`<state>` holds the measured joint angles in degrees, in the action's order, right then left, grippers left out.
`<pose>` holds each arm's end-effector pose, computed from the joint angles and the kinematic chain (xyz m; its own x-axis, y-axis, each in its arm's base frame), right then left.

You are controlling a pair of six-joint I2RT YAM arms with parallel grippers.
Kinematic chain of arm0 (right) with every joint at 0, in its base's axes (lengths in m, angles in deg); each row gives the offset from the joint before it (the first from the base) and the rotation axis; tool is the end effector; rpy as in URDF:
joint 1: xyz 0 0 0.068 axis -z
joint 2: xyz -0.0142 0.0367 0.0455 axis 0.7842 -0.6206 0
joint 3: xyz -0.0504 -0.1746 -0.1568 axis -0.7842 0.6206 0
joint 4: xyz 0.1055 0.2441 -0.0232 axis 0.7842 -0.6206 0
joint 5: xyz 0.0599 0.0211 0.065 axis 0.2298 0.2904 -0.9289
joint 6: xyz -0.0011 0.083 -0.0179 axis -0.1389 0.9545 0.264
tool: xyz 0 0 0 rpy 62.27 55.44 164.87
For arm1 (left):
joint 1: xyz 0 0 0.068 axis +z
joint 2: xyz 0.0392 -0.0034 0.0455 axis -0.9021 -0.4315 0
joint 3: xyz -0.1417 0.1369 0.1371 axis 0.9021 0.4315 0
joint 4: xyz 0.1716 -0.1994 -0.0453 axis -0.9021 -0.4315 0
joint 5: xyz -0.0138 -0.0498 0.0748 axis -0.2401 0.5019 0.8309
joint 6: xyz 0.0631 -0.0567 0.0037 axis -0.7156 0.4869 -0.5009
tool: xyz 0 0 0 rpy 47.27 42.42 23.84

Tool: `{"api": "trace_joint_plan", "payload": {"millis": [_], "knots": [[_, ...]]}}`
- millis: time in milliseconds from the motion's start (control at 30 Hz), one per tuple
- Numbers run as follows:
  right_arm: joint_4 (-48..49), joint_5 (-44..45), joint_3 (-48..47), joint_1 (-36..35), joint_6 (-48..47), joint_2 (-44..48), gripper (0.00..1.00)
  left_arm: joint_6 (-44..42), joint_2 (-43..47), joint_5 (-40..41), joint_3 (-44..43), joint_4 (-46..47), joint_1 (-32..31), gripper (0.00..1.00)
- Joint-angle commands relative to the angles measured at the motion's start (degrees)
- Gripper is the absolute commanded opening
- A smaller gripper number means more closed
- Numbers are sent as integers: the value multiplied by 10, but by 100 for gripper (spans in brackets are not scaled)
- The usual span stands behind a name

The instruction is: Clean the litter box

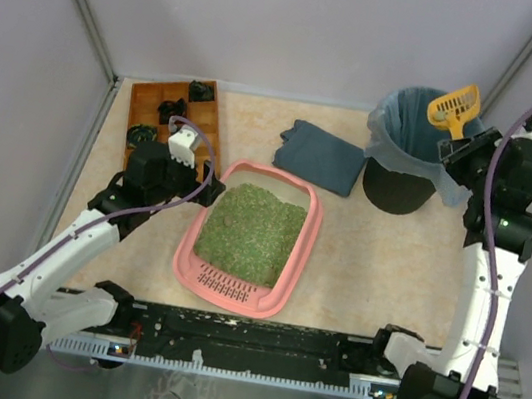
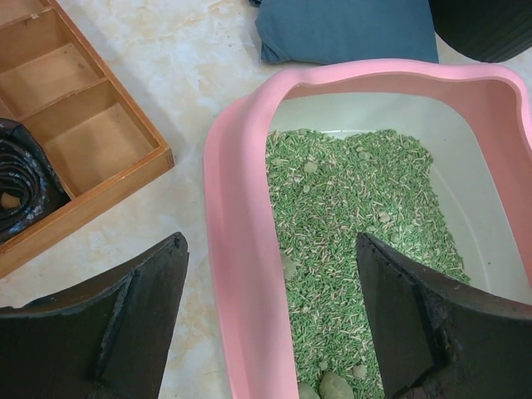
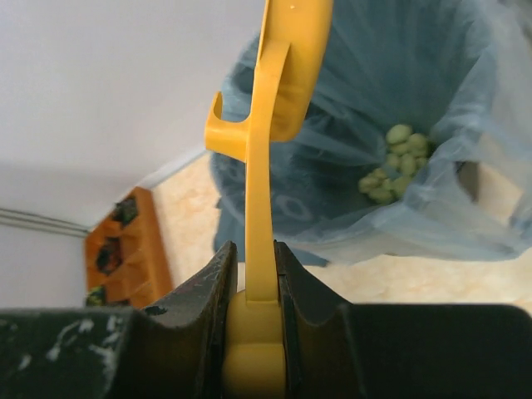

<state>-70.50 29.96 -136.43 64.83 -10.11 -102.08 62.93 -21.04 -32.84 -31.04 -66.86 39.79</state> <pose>0.2658 -0.0430 0.4002 -0.2037 0.6443 -0.7371 0.1324 0.7641 0.6313 0.2607 -0.1297 0.2492 -0.4233 0.0445 -0.9049 0.4625 0.8694 -0.1736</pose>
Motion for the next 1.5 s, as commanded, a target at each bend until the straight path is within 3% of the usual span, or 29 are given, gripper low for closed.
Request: {"api": "trace_joint_plan", "payload": {"millis": [0, 100, 300, 467, 633, 800, 1067, 1267, 1333, 1467], "knots": [[-122, 64, -101, 4, -171, -50, 0, -2, 3, -15, 0, 0, 1, 86], [-147, 95, -133, -9, -209, -69, 0, -2, 2, -16, -1, 0, 1, 86], [-197, 272, -204, -131, -312, -117, 0, -4, 0, -13, -1, -1, 1, 86], [-206, 350, -208, -145, -339, -126, 0, -4, -1, -11, -1, -1, 1, 86], [-199, 371, -201, -147, -356, -116, 0, -4, -8, -15, -3, 0, 1, 86], [-176, 285, -200, -148, -343, -96, 0, -8, -9, -20, -4, 0, 1, 86], [5, -9, -92, -147, -237, 16, 0, -12, 33, -47, 27, 58, 1, 86], [77, -254, 13, -156, -91, 34, 0, -6, 89, -126, 94, 177, 0, 84], [102, -248, 60, -193, -53, 50, 0, -8, 107, -130, 114, 213, -1, 84], [54, -142, 98, -326, -61, 56, 0, -39, 129, -129, 126, 235, -9, 86]]}}
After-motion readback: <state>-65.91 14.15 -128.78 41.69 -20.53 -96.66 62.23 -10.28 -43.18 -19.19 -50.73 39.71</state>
